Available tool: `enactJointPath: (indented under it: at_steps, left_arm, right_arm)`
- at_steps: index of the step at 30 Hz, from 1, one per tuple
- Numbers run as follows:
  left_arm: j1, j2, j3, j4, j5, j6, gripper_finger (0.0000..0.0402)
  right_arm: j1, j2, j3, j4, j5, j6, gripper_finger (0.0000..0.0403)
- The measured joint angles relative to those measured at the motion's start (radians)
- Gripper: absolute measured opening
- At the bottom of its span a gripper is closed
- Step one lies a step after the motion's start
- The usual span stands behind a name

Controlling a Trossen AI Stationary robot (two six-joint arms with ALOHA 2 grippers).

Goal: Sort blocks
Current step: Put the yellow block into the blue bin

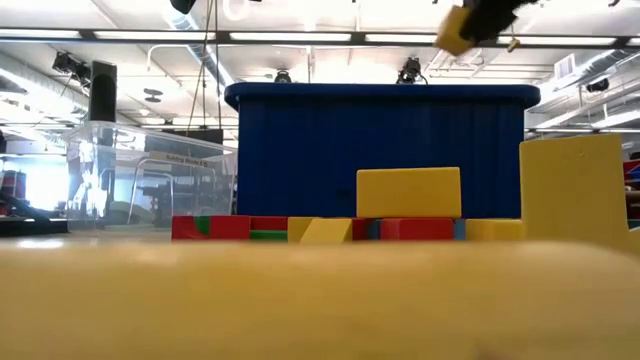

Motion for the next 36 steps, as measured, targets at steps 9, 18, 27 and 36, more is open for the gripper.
enactJointPath:
  at_steps: [9, 18, 27, 36]
  left_arm:
    - [0.000, 0.000, 0.000, 0.000, 0.000, 0.000, 0.0214]
    - [0.000, 0.000, 0.000, 0.000, 0.000, 0.000, 0.0214]
    - [0.000, 0.000, 0.000, 0.001, 0.000, 0.000, 0.0214]
    - [0.000, 0.000, 0.000, 0.001, 0.000, 0.000, 0.0214]
  right_arm:
    - [-0.253, -0.201, 0.000, 0.070, 0.101, -0.001, 0.0130]
    - [-0.661, -0.214, 0.000, 0.176, 0.095, -0.143, 0.0130]
    - [-1.059, -0.045, 0.000, 0.262, -0.099, -0.227, 0.0130]
    - [-1.173, 0.022, 0.000, 0.278, -0.156, -0.254, 0.0130]
